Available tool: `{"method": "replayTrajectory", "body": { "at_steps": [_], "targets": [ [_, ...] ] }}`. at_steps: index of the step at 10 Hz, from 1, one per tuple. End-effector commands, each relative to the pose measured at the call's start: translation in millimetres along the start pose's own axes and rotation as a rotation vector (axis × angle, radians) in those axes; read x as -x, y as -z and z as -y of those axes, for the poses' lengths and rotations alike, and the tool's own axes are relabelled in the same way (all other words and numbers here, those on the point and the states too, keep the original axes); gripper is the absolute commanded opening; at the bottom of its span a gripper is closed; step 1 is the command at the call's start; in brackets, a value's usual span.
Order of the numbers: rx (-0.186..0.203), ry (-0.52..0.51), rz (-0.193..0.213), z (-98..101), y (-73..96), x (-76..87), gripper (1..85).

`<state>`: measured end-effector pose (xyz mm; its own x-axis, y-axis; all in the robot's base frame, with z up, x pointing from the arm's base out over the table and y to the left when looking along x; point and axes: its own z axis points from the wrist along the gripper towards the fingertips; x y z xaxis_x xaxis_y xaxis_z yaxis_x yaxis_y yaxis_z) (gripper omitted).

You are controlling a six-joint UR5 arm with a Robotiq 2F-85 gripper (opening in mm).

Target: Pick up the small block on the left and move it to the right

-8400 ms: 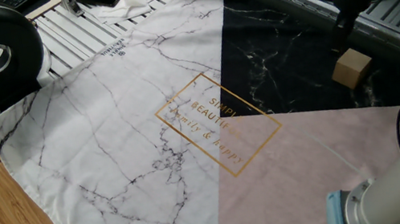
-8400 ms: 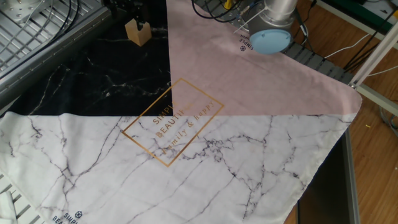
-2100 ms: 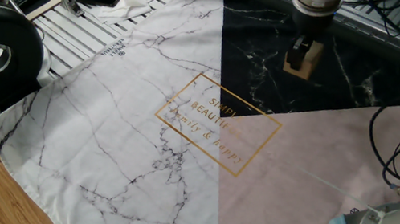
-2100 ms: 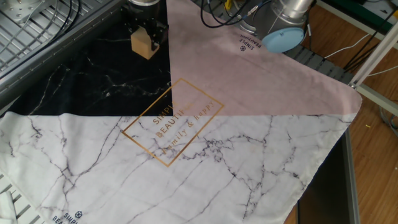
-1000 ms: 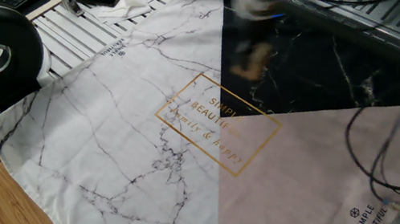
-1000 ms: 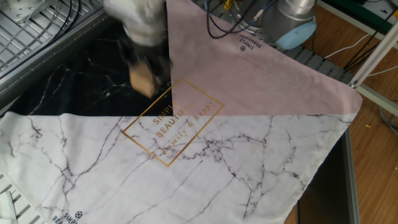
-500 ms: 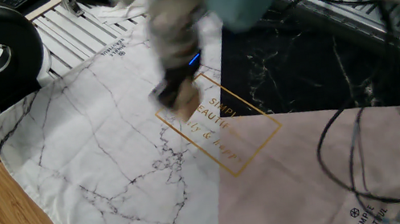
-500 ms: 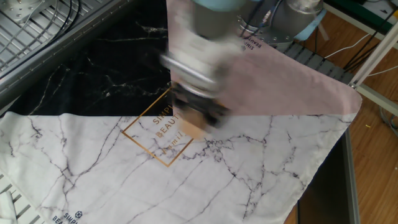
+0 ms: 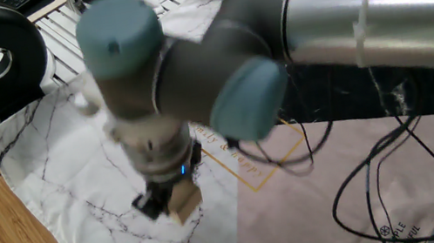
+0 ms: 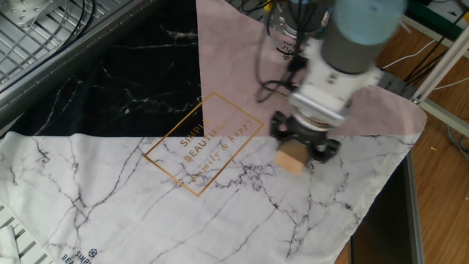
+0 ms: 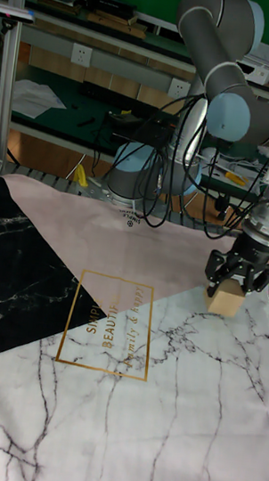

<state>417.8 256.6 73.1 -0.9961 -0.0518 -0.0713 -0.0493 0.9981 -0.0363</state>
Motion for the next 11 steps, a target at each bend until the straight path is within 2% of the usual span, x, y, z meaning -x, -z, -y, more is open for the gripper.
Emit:
{"method": "replayTrajectory", "body": {
  "at_steps": [1,3,6,8,11],
  "targets": [
    [0.025,-0.131,-0.043,-20.3,-20.7,-24.4,1.0],
    [0.016,-0.132,-0.046,-16.6,-36.0,-25.5,1.0],
    [0.024,-0.108,-0.058,-15.0,-46.2,-26.4,1.0],
    [0.023,-0.112,-0.058,-14.2,-49.3,-26.2,1.0],
    [0.048,-0.089,-0.047,-19.5,-50.4,-21.7,1.0]
  ]
}}
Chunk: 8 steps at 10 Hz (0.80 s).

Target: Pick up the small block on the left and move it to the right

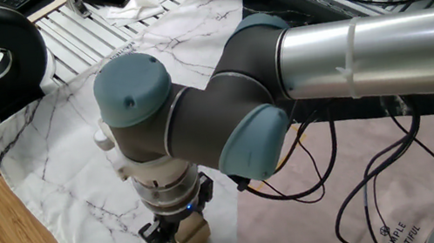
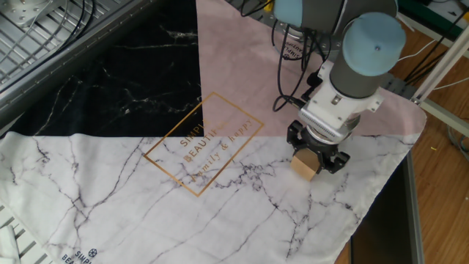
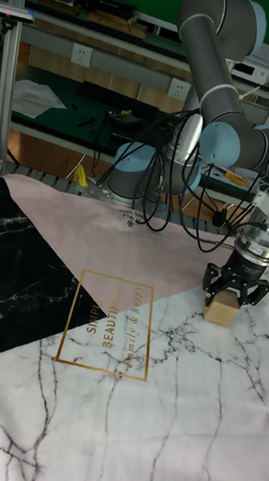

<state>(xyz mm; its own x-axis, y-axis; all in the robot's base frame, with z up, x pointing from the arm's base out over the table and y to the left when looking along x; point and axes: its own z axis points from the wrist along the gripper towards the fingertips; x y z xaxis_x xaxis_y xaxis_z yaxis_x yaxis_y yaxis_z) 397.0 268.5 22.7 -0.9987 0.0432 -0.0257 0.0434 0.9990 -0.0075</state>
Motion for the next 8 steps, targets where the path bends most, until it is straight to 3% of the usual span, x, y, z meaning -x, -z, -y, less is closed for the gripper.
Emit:
{"method": "replayTrajectory", "body": {
  "at_steps": [1,2,3,6,8],
  "targets": [
    [0.013,0.027,0.012,-2.5,-1.9,4.9,5.7],
    [0.016,0.053,0.031,-3.9,-1.3,8.8,27.7],
    [0.029,0.06,0.043,-7.3,-1.7,11.8,40.3],
    [0.01,0.069,0.052,-1.8,-3.4,16.0,56.0],
    [-0.011,0.034,0.031,3.2,-1.6,9.9,56.0]
  ]
}}
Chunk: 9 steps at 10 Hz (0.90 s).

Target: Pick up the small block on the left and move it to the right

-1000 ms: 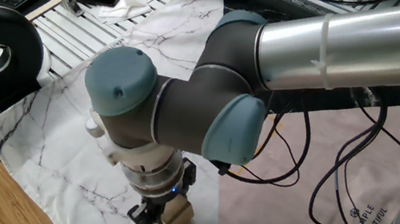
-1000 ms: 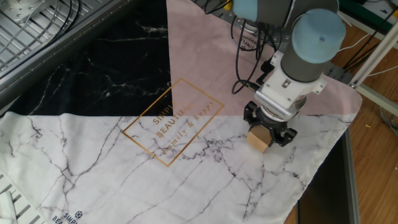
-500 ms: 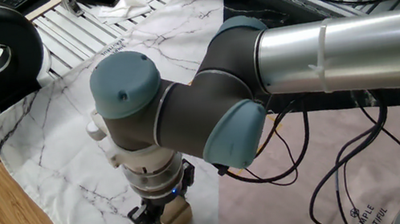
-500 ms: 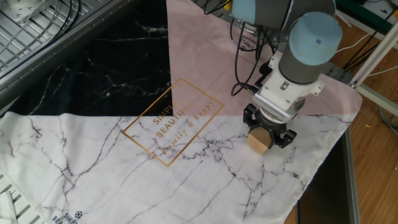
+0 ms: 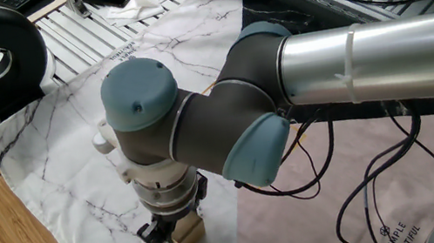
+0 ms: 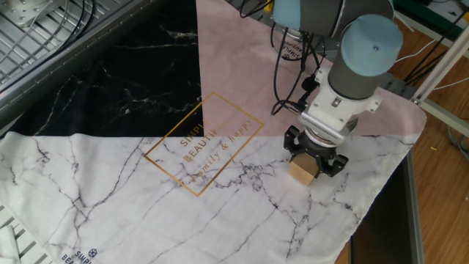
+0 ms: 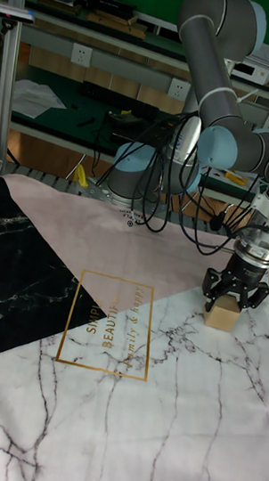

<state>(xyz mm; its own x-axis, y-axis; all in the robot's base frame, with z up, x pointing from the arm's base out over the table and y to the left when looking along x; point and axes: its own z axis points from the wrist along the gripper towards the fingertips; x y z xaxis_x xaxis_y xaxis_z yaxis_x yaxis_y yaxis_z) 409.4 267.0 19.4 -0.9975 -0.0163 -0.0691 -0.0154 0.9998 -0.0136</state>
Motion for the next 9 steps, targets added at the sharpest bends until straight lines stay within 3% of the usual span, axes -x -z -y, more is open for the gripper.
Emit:
{"method": "replayTrajectory", "body": {
  "at_steps": [1,3,6,9],
  "targets": [
    [-0.016,-0.038,-0.034,3.8,6.4,-8.7,55.7],
    [-0.019,-0.033,-0.039,6.1,8.3,-6.4,56.7],
    [0.003,-0.016,-0.037,1.2,8.0,-5.4,72.7],
    [0.015,-0.03,-0.048,-1.3,14.6,-7.4,75.0]
  ]
}}
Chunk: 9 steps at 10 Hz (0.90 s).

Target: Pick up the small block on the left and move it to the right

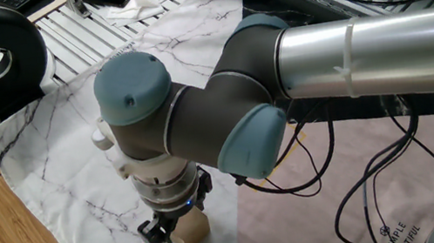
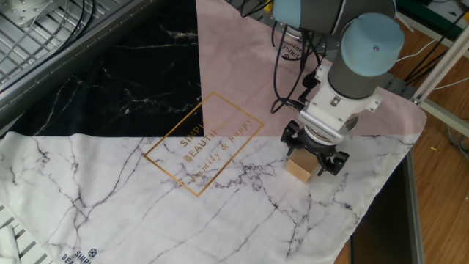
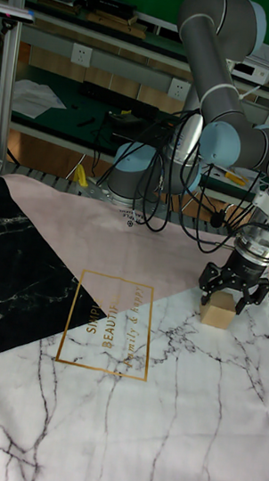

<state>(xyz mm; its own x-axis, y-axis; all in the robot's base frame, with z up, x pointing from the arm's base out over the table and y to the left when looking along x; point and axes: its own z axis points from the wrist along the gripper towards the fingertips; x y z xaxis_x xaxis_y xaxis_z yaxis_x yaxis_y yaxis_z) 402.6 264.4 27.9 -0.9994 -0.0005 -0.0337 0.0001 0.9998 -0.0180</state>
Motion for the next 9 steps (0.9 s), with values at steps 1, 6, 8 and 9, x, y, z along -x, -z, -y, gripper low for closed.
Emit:
{"method": "replayTrajectory", "body": {
  "at_steps": [1,6,8,9],
  "targets": [
    [0.019,-0.01,-0.014,-2.3,11.4,-0.3,75.0],
    [0.099,-0.025,-0.007,7.1,69.0,31.0,70.7],
    [0.014,-0.035,-0.046,50.6,84.4,37.4,31.3],
    [-0.038,-0.029,-0.039,75.1,89.8,45.1,19.7]
  ]
}}
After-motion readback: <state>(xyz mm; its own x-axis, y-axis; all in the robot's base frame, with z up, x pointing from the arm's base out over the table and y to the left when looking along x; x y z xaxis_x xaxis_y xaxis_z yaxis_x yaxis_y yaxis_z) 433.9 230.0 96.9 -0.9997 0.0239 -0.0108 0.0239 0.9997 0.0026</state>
